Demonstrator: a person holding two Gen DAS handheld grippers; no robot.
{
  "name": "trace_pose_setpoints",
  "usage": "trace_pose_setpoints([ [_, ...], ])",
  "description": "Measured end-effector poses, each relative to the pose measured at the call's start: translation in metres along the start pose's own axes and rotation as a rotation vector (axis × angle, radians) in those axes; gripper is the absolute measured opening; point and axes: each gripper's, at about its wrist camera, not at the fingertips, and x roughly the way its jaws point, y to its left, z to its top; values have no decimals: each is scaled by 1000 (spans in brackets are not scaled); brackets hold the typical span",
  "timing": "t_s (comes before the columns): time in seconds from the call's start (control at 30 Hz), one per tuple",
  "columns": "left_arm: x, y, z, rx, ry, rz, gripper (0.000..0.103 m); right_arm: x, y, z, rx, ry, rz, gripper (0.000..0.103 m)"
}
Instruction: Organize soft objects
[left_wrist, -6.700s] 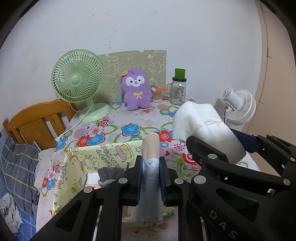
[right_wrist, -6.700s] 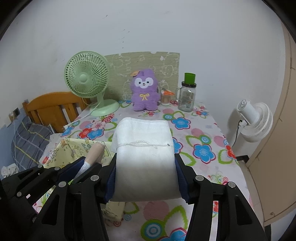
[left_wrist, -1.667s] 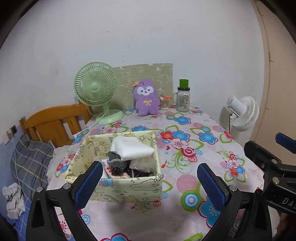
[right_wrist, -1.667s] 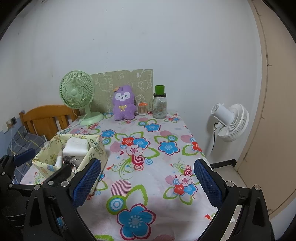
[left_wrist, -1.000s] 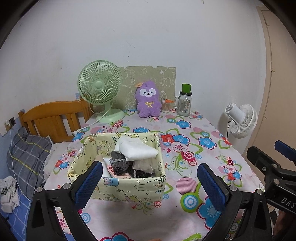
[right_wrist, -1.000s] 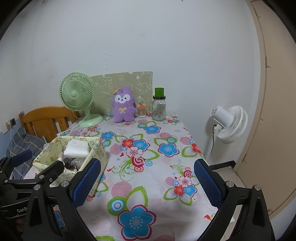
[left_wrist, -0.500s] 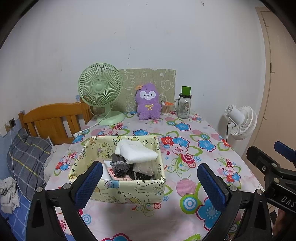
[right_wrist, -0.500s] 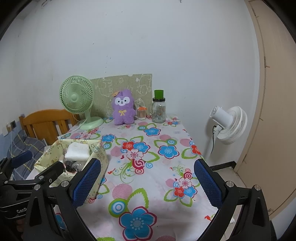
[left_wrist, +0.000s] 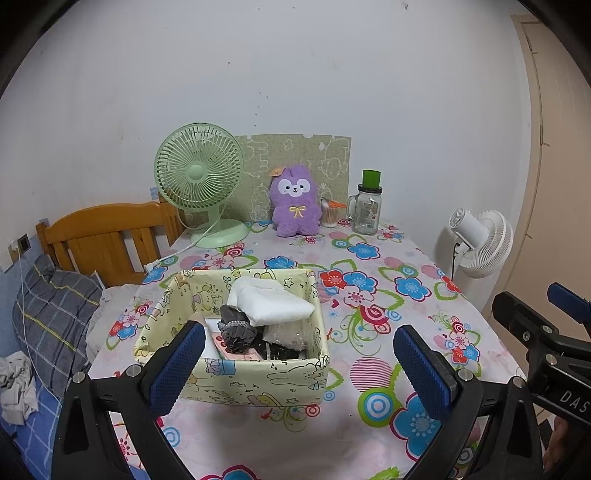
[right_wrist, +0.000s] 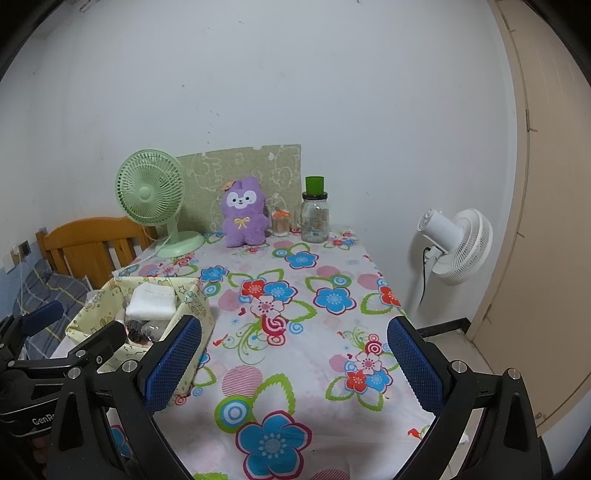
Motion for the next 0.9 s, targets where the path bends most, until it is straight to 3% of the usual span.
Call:
trace_pose_setpoints([
  [0.9, 4, 0, 1, -4, -5, 4, 103, 2, 0, 1, 1, 4, -1, 102],
])
